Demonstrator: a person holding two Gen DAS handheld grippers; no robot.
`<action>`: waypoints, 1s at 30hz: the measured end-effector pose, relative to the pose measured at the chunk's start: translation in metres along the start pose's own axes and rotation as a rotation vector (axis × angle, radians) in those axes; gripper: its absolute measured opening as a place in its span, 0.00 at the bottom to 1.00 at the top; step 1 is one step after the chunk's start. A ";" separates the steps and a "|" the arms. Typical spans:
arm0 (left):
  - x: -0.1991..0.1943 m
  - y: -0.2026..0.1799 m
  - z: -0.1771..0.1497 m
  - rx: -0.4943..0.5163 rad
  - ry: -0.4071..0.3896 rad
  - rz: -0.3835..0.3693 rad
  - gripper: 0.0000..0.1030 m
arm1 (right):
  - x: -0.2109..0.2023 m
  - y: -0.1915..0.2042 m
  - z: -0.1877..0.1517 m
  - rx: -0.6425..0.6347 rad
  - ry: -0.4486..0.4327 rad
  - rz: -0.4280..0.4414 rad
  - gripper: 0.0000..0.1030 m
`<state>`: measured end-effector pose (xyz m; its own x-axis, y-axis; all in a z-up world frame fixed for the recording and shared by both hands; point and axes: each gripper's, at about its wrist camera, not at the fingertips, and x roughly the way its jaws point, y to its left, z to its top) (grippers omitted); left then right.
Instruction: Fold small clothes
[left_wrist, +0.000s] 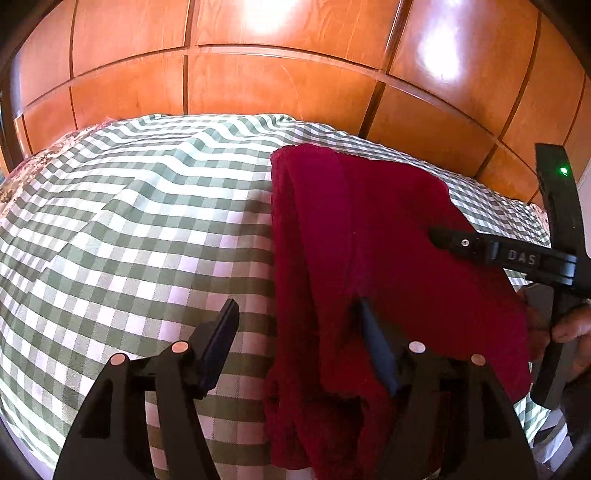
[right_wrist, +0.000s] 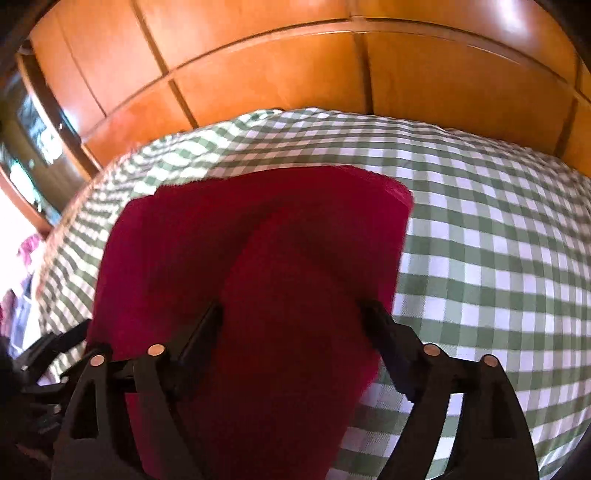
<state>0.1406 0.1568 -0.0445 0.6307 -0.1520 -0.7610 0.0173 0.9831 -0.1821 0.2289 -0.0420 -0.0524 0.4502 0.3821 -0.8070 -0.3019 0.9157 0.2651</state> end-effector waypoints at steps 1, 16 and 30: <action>-0.001 0.000 0.000 0.004 -0.002 0.000 0.65 | -0.003 0.000 -0.002 0.006 -0.008 0.003 0.82; -0.005 0.003 -0.006 -0.009 -0.007 -0.003 0.70 | -0.038 -0.029 -0.040 0.179 -0.016 0.204 0.86; 0.004 0.023 -0.008 -0.060 0.015 -0.111 0.75 | -0.026 -0.029 -0.054 0.244 0.056 0.404 0.86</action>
<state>0.1373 0.1776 -0.0563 0.6159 -0.2618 -0.7431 0.0399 0.9523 -0.3025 0.1805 -0.0851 -0.0678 0.2888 0.7126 -0.6393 -0.2346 0.7001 0.6744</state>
